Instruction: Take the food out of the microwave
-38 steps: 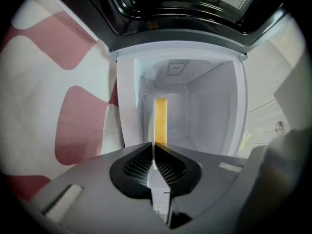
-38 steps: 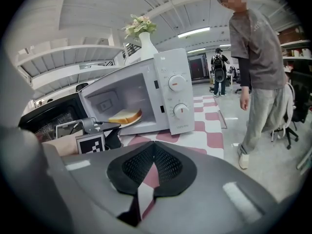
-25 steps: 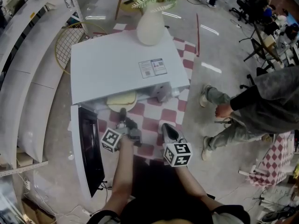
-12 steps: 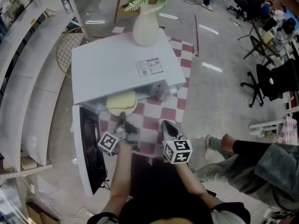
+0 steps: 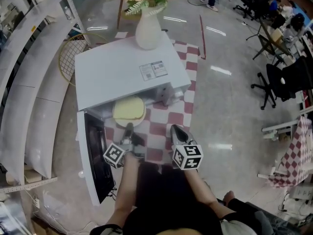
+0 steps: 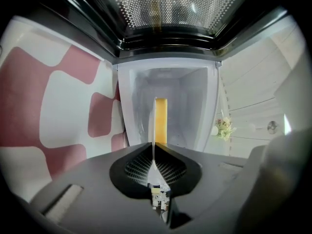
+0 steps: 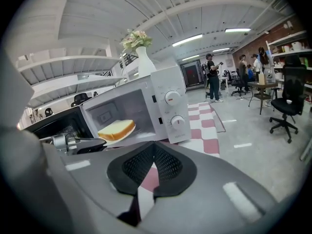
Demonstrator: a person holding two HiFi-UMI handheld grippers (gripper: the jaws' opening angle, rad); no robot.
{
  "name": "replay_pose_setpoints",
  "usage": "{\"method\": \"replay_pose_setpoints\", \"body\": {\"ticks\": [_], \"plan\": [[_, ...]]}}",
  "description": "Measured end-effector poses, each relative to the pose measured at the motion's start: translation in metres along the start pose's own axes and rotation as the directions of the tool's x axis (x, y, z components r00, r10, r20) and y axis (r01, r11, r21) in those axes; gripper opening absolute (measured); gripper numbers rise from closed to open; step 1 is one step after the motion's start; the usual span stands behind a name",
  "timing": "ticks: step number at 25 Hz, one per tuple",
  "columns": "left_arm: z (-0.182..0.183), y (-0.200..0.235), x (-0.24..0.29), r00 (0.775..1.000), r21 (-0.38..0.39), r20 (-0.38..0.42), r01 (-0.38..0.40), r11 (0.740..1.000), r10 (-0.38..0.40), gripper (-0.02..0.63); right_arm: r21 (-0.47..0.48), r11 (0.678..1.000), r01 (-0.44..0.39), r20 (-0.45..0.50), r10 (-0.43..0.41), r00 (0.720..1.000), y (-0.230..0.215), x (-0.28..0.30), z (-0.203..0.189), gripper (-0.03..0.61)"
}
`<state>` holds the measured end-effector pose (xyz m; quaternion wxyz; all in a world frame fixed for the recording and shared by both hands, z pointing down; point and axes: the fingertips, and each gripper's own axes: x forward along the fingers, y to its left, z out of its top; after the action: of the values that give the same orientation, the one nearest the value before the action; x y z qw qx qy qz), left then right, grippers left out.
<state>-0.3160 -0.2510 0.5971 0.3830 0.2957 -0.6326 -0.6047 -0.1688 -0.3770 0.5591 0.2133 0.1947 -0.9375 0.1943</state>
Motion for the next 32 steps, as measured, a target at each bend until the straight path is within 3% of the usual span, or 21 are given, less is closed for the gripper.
{"method": "replay_pose_setpoints", "body": {"ticks": [14, 20, 32], "plan": [[-0.016, -0.008, -0.010, 0.995, 0.027, -0.102, 0.017, 0.999, -0.015, 0.021, 0.029, 0.998, 0.050, 0.036, -0.051, 0.998, 0.000, -0.013, -0.003, 0.000], [-0.028, -0.008, -0.012, 0.989, 0.010, -0.146, 0.026, 1.000, -0.024, 0.021, 0.045, 0.996, 0.080, 0.049, -0.082, 0.995, -0.005, -0.017, -0.004, 0.000], [-0.047, -0.003, -0.019, 0.970, 0.045, -0.243, 0.019, 0.999, -0.007, 0.021, 0.084, 0.987, 0.140, 0.078, -0.147, 0.986, -0.018, -0.026, -0.005, 0.000]]}}
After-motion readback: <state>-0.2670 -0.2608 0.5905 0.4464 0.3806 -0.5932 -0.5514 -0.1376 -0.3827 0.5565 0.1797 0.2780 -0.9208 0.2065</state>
